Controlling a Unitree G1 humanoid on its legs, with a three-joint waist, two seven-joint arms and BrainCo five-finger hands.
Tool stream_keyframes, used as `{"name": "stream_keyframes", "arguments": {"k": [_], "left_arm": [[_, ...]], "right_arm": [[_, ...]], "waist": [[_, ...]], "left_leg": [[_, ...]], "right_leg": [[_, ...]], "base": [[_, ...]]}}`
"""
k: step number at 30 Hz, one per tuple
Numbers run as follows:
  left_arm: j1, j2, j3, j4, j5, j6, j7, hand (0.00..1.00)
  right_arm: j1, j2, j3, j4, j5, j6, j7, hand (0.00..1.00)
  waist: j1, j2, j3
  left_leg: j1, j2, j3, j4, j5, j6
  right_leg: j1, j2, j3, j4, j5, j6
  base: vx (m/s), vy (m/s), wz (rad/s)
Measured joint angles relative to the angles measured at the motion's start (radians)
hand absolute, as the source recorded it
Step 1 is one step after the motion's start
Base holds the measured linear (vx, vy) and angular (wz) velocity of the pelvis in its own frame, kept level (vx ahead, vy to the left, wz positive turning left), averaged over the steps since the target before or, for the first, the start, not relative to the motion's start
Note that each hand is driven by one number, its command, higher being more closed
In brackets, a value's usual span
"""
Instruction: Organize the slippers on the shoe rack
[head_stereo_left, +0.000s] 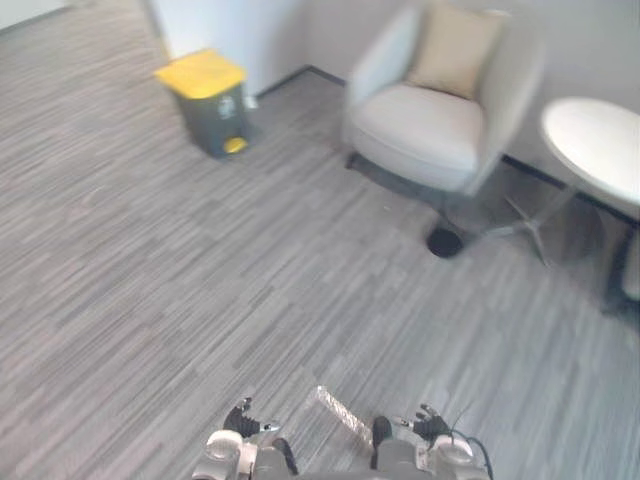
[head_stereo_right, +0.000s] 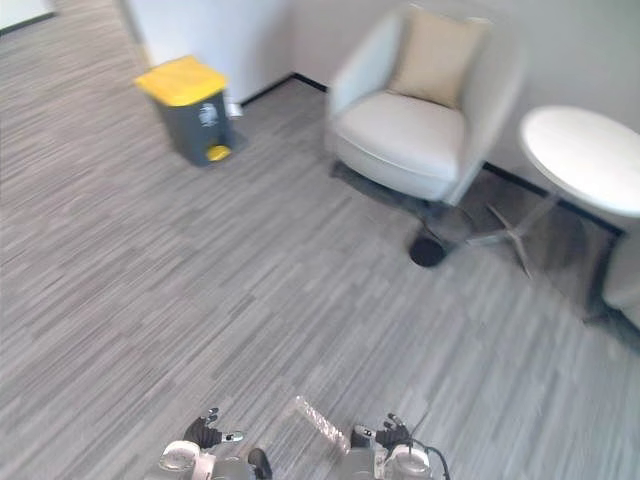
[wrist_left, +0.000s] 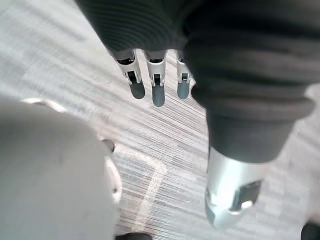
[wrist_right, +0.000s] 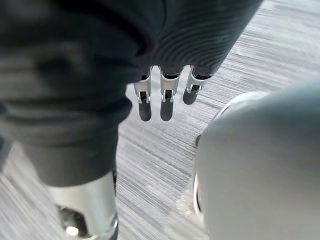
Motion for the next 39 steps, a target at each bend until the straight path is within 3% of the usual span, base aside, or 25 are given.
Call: {"name": "stream_keyframes", "arguments": {"k": [3, 5, 6, 7, 9, 12, 14, 16, 17, 19, 20, 21, 22, 24, 25, 26, 27, 29, 30, 35, 39], "left_arm": [[0.001, -0.028, 0.024, -0.003, 0.000, -0.001, -0.005, 0.00], [0.024, -0.035, 0.035, -0.004, -0.001, 0.003, -0.006, 0.00], [0.038, -0.040, 0.044, -0.011, -0.012, 0.003, -0.010, 0.00], [0.036, -0.039, 0.055, -0.013, -0.010, 0.004, -0.010, 0.00], [0.040, -0.041, 0.059, -0.012, -0.010, 0.004, -0.020, 0.00], [0.025, -0.048, 0.060, -0.002, -0.009, 0.004, -0.026, 0.00], [0.015, -0.061, 0.058, -0.003, -0.009, 0.003, -0.026, 0.00], [0.012, -0.063, 0.052, -0.003, -0.010, -0.002, -0.027, 0.00], [0.013, -0.054, 0.053, -0.006, -0.010, -0.002, -0.030, 0.00], [0.034, -0.058, 0.029, -0.026, -0.012, -0.003, -0.037, 0.00], [0.039, -0.064, 0.013, -0.043, -0.011, -0.004, -0.030, 0.00], [0.030, -0.084, 0.009, -0.043, -0.011, -0.008, -0.021, 0.00], [0.030, -0.090, 0.008, -0.040, -0.011, -0.009, -0.019, 0.00], [0.031, -0.089, 0.009, -0.041, -0.009, -0.013, -0.015, 0.00], [0.026, -0.081, 0.009, -0.042, -0.009, -0.021, -0.015, 0.00], [0.022, -0.080, 0.009, -0.042, -0.009, -0.022, -0.015, 0.00], [0.019, -0.065, 0.008, -0.039, -0.009, -0.018, -0.014, 0.00], [0.019, -0.038, -0.018, -0.029, -0.009, -0.016, -0.014, 0.00], [0.018, -0.037, -0.019, -0.016, -0.009, -0.015, -0.012, 0.00], [0.010, -0.054, -0.028, 0.001, -0.010, -0.012, 0.005, 0.00], [0.016, -0.046, -0.020, 0.001, -0.013, -0.012, 0.010, 0.00]], "right_arm": [[0.000, -0.012, -0.005, 0.000, -0.003, 0.004, -0.004, 0.00], [0.003, -0.006, -0.004, -0.001, -0.007, 0.007, -0.006, 0.00], [0.002, -0.004, -0.004, -0.003, -0.009, 0.010, -0.006, 0.00], [0.007, -0.006, -0.004, -0.002, -0.009, 0.013, -0.006, 0.00], [0.017, -0.008, -0.004, -0.002, -0.006, 0.012, -0.008, 0.00], [0.031, -0.013, -0.005, -0.003, 0.001, 0.009, -0.018, 0.00], [0.040, -0.029, -0.005, -0.003, 0.001, 0.008, -0.022, 0.00], [0.046, -0.039, -0.005, 0.001, 0.002, 0.007, -0.026, 0.00], [0.044, -0.046, -0.008, 0.010, 0.002, 0.008, -0.026, 0.00], [0.049, -0.043, -0.043, 0.026, 0.004, 0.010, -0.027, 0.00], [0.057, -0.054, -0.043, 0.025, 0.001, 0.010, -0.028, 0.00], [0.060, -0.069, -0.044, 0.025, 0.000, 0.010, -0.031, 0.00], [0.058, -0.069, -0.044, 0.027, -0.001, 0.011, -0.034, 0.00], [0.073, -0.049, -0.042, 0.020, -0.002, 0.008, -0.037, 0.00], [0.071, -0.046, -0.042, 0.022, -0.002, 0.008, -0.037, 0.00], [0.069, -0.044, -0.042, 0.022, -0.003, 0.009, -0.037, 0.00], [0.064, -0.034, -0.037, 0.022, -0.006, 0.010, -0.037, 0.00], [0.074, -0.026, -0.031, 0.030, -0.019, 0.012, -0.036, 0.00], [0.086, -0.024, -0.031, 0.030, -0.020, 0.012, -0.036, 0.00], [0.092, -0.040, -0.035, 0.045, -0.016, 0.011, -0.036, 0.00], [0.092, -0.035, -0.045, 0.068, 0.001, 0.012, -0.037, 0.00]], "waist": [[-0.008, 0.024, -0.013], [0.025, 0.034, -0.021], [0.038, 0.024, -0.029], [0.043, 0.011, -0.022], [0.043, 0.027, -0.033], [0.026, 0.021, -0.033], [0.026, 0.033, -0.027], [0.030, 0.020, -0.021], [0.035, 0.023, -0.020], [0.041, 0.025, -0.014], [0.040, 0.041, -0.015], [0.040, 0.069, -0.011], [0.043, 0.071, -0.007], [0.040, 0.040, -0.026], [0.040, 0.017, -0.014], [0.044, 0.011, -0.010], [0.044, -0.010, -0.011], [0.039, -0.028, -0.007], [0.036, -0.029, -0.013], [0.025, 0.002, -0.034], [0.034, -0.007, -0.038]], "left_leg": [[0.026, 0.027, 0.003, -0.020, -0.016, -0.043], [0.053, 0.049, 0.043, -0.071, -0.028, -0.060], [0.058, 0.058, 0.073, -0.063, -0.028, -0.071], [0.069, 0.073, 0.086, -0.047, -0.037, -0.088], [0.070, 0.113, 0.089, -0.008, -0.033, -0.102], [0.038, 0.208, 0.090, 0.216, -0.032, -0.105], [-0.003, 0.265, 0.073, 0.399, 0.018, -0.097], [-0.041, 0.223, -0.018, 0.449, -0.013, -0.091], [-0.064, 0.156, -0.094, 0.418, -0.061, -0.106], [-0.071, 0.023, -0.221, 0.247, -0.087, -0.112], [-0.072, -0.012, -0.264, 0.113, -0.050, -0.089], [-0.077, -0.008, -0.297, 0.033, 0.018, -0.071], [-0.074, -0.007, -0.296, 0.038, 0.025, -0.023], [-0.063, -0.031, -0.277, 0.003, 0.015, -0.033], [-0.055, -0.035, -0.258, -0.003, 0.003, -0.014], [-0.052, -0.035, -0.249, -0.003, 0.000, -0.009], [-0.044, -0.044, -0.234, -0.014, -0.004, -0.008], [-0.005, -0.059, -0.219, -0.036, 0.009, 0.000], [0.010, -0.071, -0.225, -0.037, 0.012, 0.003], [0.000, -0.109, -0.306, -0.074, 0.030, 0.026], [0.015, -0.110, -0.324, -0.096, 0.046, 0.026]], "right_leg": [[0.016, 0.033, -0.026, -0.032, -0.031, -0.015], [0.033, 0.040, -0.094, -0.045, -0.048, -0.021], [0.014, 0.044, -0.096, -0.037, -0.039, -0.024], [0.013, 0.072, -0.070, -0.056, -0.013, -0.026], [0.033, 0.132, -0.030, -0.112, -0.001, -0.040], [0.080, 0.192, 0.023, -0.167, 0.023, -0.066], [0.122, 0.213, 0.074, -0.199, 0.031, -0.078], [0.134, 0.198, 0.138, -0.204, 0.029, -0.079], [0.135, 0.188, 0.182, -0.205, 0.028, -0.081], [0.152, 0.168, 0.251, -0.206, 0.032, -0.072], [0.152, 0.176, 0.276, -0.210, 0.031, -0.054], [0.151, 0.203, 0.294, -0.212, 0.026, -0.039], [0.154, 0.209, 0.309, -0.215, 0.022, -0.032], [0.155, 0.196, 0.344, -0.247, 0.034, 0.002], [0.137, 0.190, 0.357, -0.216, 0.024, 0.007], [0.122, 0.184, 0.363, -0.186, 0.008, 0.010], [0.072, 0.165, 0.361, -0.085, -0.031, 0.021], [0.020, 0.131, 0.304, 0.074, -0.080, 0.045], [0.013, 0.120, 0.277, 0.096, -0.091, 0.036], [0.068, 0.106, 0.255, -0.032, -0.078, 0.037], [0.148, 0.123, 0.233, -0.172, -0.015, 0.041]], "base": [[-0.05, -0.105, -0.45], [-0.02, -0.127, -1.04], [0.02, -0.117, -1.15], [0.06, -0.141, -1.13], [0.14, -0.168, -0.87], [0.22, -0.197, -0.70], [0.25, -0.131, -0.71], [0.18, -0.052, -0.82], [0.13, 0.054, -1.05], [0.16, 0.151, -1.27], [0.11, 0.189, -0.98], [0.03, 0.154, -0.66], [0.03, 0.192, -0.41], [0.05, 0.154, -0.37], [0.04, 0.088, -0.43], [0.04, 0.110, -0.43], [0.06, 0.101, -0.29], [0.12, 0.090, -0.18], [0.13, 0.059, -0.01], [0.12, 0.041, 0.11], [0.05, 0.012, 0.15]]}}
